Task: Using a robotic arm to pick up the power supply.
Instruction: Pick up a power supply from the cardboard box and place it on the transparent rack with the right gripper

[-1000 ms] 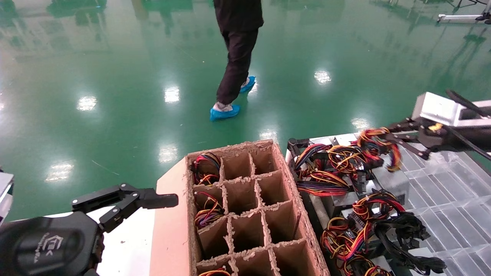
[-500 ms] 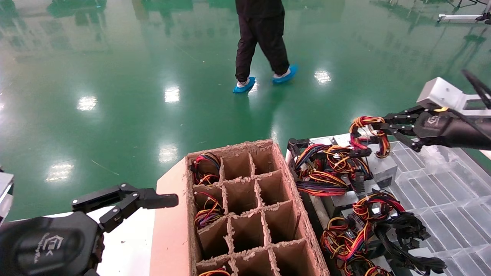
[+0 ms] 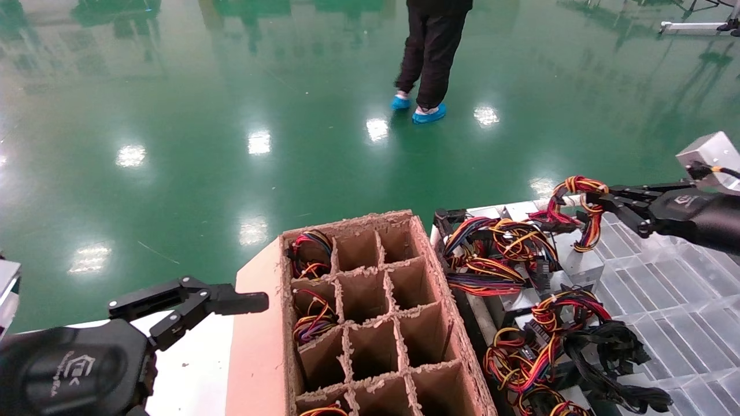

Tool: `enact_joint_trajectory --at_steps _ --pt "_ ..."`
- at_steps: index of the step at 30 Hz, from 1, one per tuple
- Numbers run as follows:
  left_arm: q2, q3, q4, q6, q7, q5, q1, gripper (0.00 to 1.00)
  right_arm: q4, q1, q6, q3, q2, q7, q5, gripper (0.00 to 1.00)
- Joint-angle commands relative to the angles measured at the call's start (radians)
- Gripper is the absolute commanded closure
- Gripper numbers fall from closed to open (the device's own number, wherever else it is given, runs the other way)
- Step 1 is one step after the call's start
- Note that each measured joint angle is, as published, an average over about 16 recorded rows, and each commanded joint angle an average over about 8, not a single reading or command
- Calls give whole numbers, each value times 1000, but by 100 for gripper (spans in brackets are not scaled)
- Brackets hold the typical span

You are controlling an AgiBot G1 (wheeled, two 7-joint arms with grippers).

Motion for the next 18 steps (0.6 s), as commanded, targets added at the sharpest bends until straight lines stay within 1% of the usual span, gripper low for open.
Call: enact_joint_trajectory --at_steps 1,5,9,18 --pt "0 0 0 0 0 0 0 0 1 -21 5 16 11 11 22 100" --pt "0 0 0 0 0 0 0 0 15 -56 23 30 19 17 43 100" --pt "0 1 0 0 0 0 0 0 35 -83 61 39 10 20 57 100" --pt "0 1 0 0 0 -1 0 0 82 -109 208 63 -54 29 94 100"
